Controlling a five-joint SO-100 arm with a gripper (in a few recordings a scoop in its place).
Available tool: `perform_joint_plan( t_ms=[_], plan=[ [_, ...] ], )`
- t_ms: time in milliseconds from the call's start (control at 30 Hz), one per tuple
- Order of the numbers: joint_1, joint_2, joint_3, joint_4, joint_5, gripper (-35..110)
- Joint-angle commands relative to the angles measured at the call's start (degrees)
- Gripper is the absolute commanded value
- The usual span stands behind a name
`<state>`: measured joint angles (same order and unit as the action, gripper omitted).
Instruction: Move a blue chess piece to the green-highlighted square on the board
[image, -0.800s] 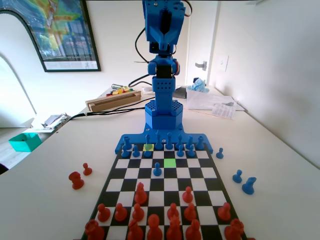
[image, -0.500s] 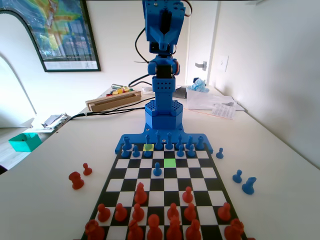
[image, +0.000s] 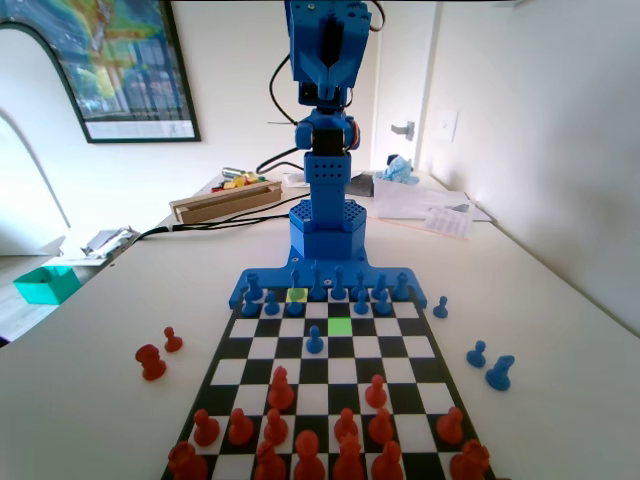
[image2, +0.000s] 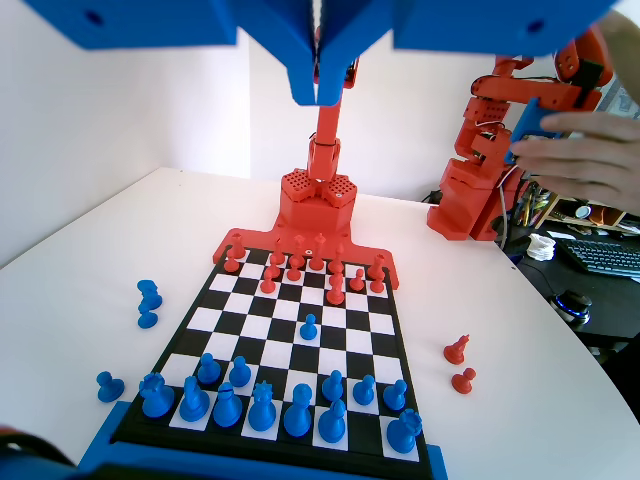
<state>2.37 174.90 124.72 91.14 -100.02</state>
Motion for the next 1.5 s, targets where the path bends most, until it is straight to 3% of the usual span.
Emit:
perform_joint_plan(
  t_ms=[0, 500, 667, 800, 1133, 1367, 1467],
  plan=[
    [-0.35, 0.18, 0.18, -1.05, -0.88, 1],
    [-0.79, 0.18, 0.18, -1.05, -0.97, 10],
    [-1.41, 0.18, 0.18, -1.14, -0.97, 10],
    [-1.32, 0.18, 0.18, -1.14, -0.97, 1],
    [-0.97, -0.26, -0.26, -0.44, -0.53, 1],
    [-1.05, -12.13, -14.24, 14.41, -7.12, 1],
    [0.53, -15.47, -16.79, 14.94, -11.25, 1]
  ],
)
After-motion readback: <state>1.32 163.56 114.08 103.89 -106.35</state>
